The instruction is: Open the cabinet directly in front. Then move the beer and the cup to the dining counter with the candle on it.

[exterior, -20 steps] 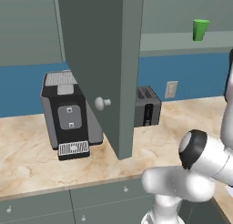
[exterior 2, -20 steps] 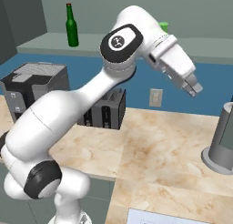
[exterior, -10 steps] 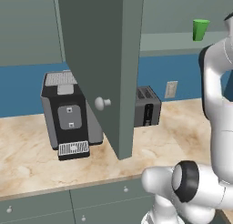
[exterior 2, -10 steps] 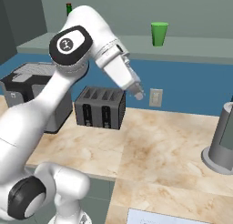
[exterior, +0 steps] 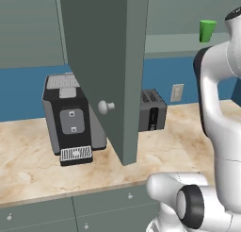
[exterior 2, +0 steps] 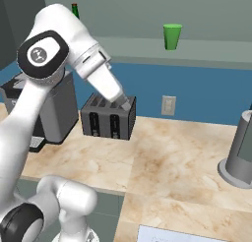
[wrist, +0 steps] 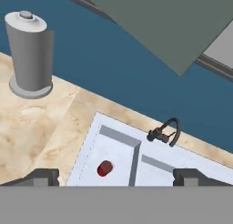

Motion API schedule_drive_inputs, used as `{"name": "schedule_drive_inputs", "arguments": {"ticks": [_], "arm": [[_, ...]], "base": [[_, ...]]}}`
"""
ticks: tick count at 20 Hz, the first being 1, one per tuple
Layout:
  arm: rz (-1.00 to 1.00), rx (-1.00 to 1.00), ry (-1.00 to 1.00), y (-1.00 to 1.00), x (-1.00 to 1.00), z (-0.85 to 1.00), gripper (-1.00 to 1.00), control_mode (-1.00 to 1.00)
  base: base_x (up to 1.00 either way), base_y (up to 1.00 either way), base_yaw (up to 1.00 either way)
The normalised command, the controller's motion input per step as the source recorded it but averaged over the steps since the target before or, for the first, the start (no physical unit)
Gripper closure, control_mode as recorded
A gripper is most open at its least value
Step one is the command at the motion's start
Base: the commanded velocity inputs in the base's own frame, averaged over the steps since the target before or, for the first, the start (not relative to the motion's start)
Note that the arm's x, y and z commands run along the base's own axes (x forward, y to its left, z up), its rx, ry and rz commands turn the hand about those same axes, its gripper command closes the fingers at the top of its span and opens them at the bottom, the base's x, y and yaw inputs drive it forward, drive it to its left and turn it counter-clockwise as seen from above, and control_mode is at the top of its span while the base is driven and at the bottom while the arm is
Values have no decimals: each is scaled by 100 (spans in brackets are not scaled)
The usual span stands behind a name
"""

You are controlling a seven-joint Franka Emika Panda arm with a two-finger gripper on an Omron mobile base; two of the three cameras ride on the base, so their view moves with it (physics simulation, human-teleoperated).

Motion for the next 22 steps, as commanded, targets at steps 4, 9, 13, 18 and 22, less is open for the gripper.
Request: {"name": "schedule_drive_inputs", "arguments": {"ticks": [4, 9, 13, 18, 22], "arm": [[19, 0, 0, 0, 0, 0, -100, -100], [43, 0, 0, 0, 0, 0, -100, -100], [43, 5, -6, 0, 0, 0, -100, -100], [32, 25, -8, 5, 6, 11, -100, -100], [22, 19, -2, 64, 22, 18, -100, -100]], "base": [[0, 0, 0], [0, 0, 0], [0, 0, 0], [0, 0, 0], [0, 0, 0]]}}
